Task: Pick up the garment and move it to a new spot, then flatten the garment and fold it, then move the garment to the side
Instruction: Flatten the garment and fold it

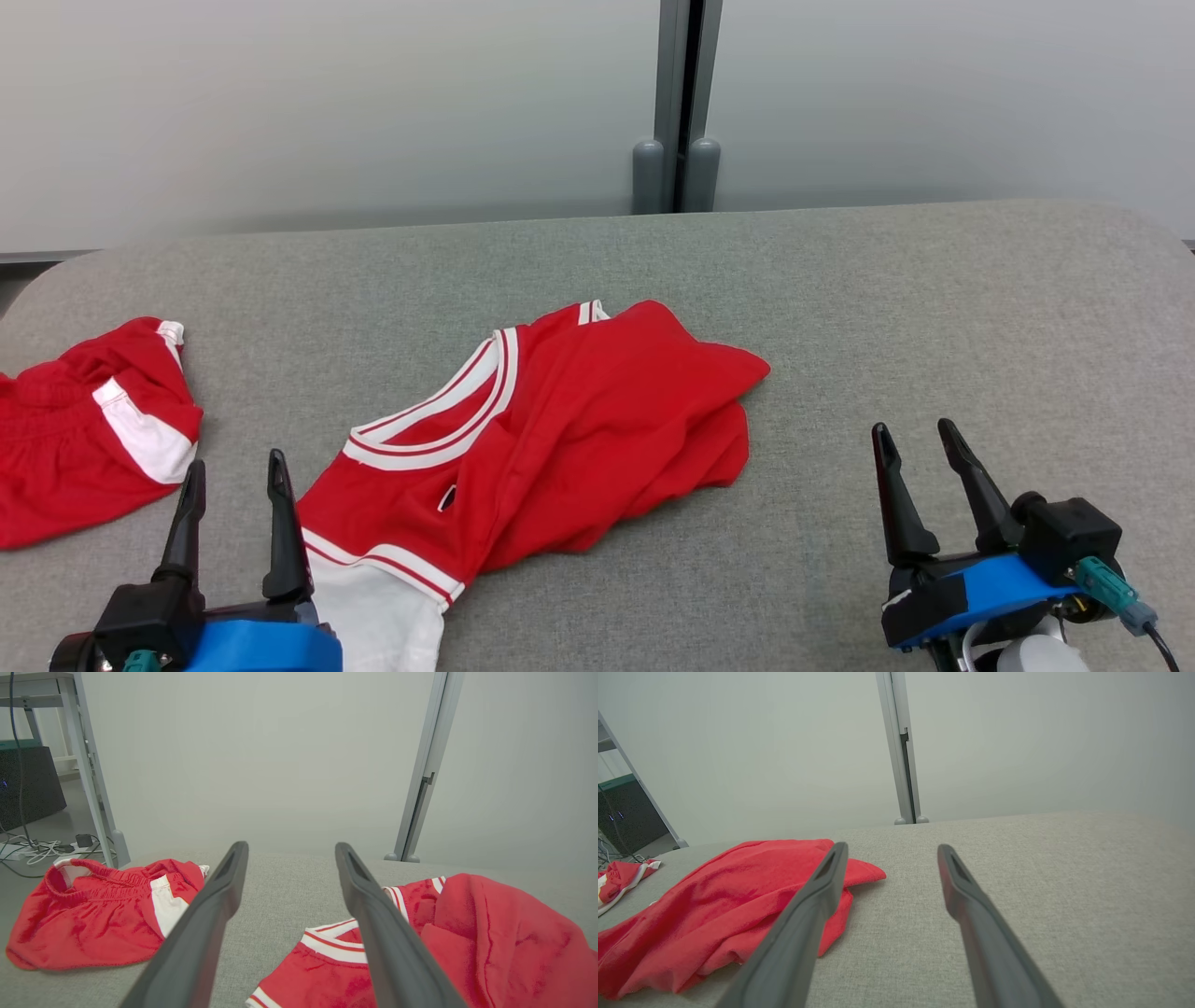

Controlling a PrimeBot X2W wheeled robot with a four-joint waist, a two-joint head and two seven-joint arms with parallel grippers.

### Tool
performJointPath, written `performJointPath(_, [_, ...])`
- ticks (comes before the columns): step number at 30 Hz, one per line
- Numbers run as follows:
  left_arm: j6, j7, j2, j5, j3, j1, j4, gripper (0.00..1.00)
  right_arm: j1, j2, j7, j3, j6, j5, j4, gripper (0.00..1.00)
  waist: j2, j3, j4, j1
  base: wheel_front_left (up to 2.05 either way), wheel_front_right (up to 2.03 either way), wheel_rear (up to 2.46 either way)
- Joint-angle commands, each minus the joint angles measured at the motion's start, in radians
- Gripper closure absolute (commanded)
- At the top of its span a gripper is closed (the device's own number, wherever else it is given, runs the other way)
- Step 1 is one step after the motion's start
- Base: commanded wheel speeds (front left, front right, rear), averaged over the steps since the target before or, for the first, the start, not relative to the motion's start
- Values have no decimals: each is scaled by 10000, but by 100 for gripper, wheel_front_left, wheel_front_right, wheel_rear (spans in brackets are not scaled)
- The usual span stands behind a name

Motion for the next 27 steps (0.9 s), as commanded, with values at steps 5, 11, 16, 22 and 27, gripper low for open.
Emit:
performJointPath(5, [-79, -31, 50, 97, 107, -73, 433, 0, 51, -44, -38, 9, 5, -80, 48, 0, -1, -51, -55, 0, 0, 0, 0])
performJointPath(11, [-105, -31, -14, 127, 148, -137, 617, 0, 96, -44, -38, -35, 5, -102, 90, 0, -1, -119, -12, 0, 0, 0, 0])
performJointPath(16, [-162, -31, -52, 197, 104, -186, 673, 0, -138, -42, -38, 61, 5, -257, 173, 0, -1, -151, 138, 0, 0, 0, 0])
performJointPath(22, [-252, -31, -110, 230, -46, -373, 653, 0, -1337, -39, -38, 598, 5, -774, 491, 0, -1, -46, 556, 0, 0, 0, 0])
performJointPath(27, [-293, -31, -166, 189, -214, -536, 674, 0, -3152, -41, 229, 1331, 5, -1156, 1182, 0, -1, 173, 1024, 0, 0, 0, 0])
